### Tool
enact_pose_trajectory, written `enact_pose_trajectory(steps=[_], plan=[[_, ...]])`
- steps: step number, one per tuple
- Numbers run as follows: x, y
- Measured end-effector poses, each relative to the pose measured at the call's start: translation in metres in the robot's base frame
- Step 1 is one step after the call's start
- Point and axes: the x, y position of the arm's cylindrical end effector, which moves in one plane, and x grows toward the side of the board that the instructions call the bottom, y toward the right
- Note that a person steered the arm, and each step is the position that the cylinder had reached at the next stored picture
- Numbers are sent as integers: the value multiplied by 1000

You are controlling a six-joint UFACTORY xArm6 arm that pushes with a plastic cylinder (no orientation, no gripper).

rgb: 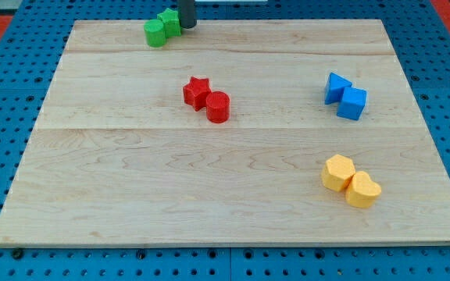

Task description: Point your arm at the top center

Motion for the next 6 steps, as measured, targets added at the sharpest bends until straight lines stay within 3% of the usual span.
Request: enact_pose_trajectory(steps=[2,3,4,5,6], plan=[[47,-40],[90,-37],[86,-13],[72,50],[40,93]])
